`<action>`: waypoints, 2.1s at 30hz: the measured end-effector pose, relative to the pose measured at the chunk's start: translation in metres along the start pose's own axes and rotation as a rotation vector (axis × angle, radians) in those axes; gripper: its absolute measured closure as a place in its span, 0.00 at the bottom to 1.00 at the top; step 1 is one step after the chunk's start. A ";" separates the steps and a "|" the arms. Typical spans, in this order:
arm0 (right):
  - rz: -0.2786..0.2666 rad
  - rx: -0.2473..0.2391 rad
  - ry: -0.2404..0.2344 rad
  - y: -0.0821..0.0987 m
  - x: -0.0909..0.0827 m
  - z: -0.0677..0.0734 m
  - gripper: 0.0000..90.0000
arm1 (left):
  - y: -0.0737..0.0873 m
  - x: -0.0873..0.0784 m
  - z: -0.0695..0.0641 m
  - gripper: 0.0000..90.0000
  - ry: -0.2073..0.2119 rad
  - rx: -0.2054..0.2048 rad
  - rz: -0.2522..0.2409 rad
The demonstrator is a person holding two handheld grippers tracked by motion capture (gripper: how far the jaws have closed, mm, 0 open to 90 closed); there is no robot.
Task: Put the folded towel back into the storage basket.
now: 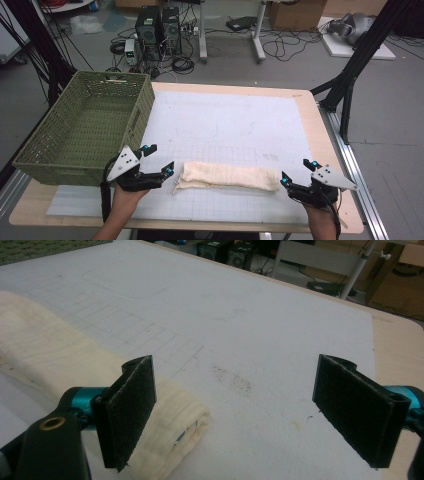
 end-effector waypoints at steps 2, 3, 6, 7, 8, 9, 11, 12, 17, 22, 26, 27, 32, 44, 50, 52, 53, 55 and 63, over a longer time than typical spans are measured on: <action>0.001 0.005 0.005 0.000 0.000 -0.001 0.19 | 0.000 0.000 0.000 0.19 0.001 0.001 -0.002; 0.005 0.009 0.006 0.001 0.000 -0.001 0.20 | 0.000 -0.001 -0.001 0.19 -0.001 0.002 -0.001; 0.017 -0.013 0.004 0.003 -0.001 -0.003 0.22 | -0.001 -0.002 -0.002 0.20 0.000 0.001 -0.003; 0.017 -0.013 0.004 0.003 -0.001 -0.003 0.22 | -0.001 -0.002 -0.002 0.20 0.003 0.002 -0.002; 0.017 0.003 0.004 0.003 -0.002 -0.003 0.21 | -0.001 -0.002 -0.002 0.20 0.002 0.004 0.000; 0.010 0.013 0.004 0.002 -0.001 -0.003 0.19 | -0.001 -0.002 -0.003 0.20 0.000 0.006 -0.001; 0.016 0.033 -0.007 0.002 -0.001 -0.003 0.18 | -0.001 -0.001 -0.003 0.20 0.006 0.006 0.007; 0.026 0.042 -0.010 0.003 0.000 -0.003 0.18 | 0.000 -0.001 -0.004 0.20 0.007 0.007 0.009; 0.025 0.047 -0.013 0.001 0.001 -0.001 0.18 | 0.000 0.000 -0.004 0.20 0.013 0.007 0.014; 0.018 0.041 -0.013 0.001 0.002 -0.001 0.18 | 0.001 0.001 -0.005 0.20 0.016 0.008 0.022; 0.021 0.040 -0.019 0.002 0.002 0.000 0.18 | 0.000 0.001 -0.006 0.20 0.019 0.009 0.024; 0.021 0.038 -0.021 0.002 0.003 0.001 0.18 | 0.000 0.001 -0.006 0.20 0.022 0.009 0.024; 0.028 0.032 -0.025 0.002 0.003 0.002 0.18 | -0.003 0.000 -0.008 0.20 0.027 0.009 0.020; 0.031 0.035 -0.034 0.003 0.005 0.004 0.18 | -0.017 0.001 -0.011 0.20 0.066 -0.019 0.024; 0.028 0.043 -0.024 0.004 0.005 0.003 0.18 | -0.020 0.007 -0.011 0.21 0.089 -0.035 0.051; 0.028 0.042 -0.023 0.004 0.005 0.003 0.18 | -0.022 0.009 -0.012 0.21 0.106 -0.038 0.071; 0.030 0.046 -0.023 0.004 0.005 0.003 0.18 | -0.023 0.009 -0.012 0.21 0.109 -0.041 0.075; 0.027 0.037 -0.022 0.004 0.004 0.002 0.18 | -0.024 0.010 -0.012 0.21 0.116 -0.050 0.083; 0.026 0.041 -0.021 0.004 0.005 0.003 0.18 | -0.025 0.020 -0.012 0.21 0.137 -0.084 0.124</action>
Point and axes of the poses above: each handheld gripper's, and its own axes: x roughly forward along the jaws, y roughly out of its underside, z roughly to its left, the point moved 5 cm from there along x, roughly forward along the jaws, and after that the axes turned 8 degrees about y, right-handed, at the moved point
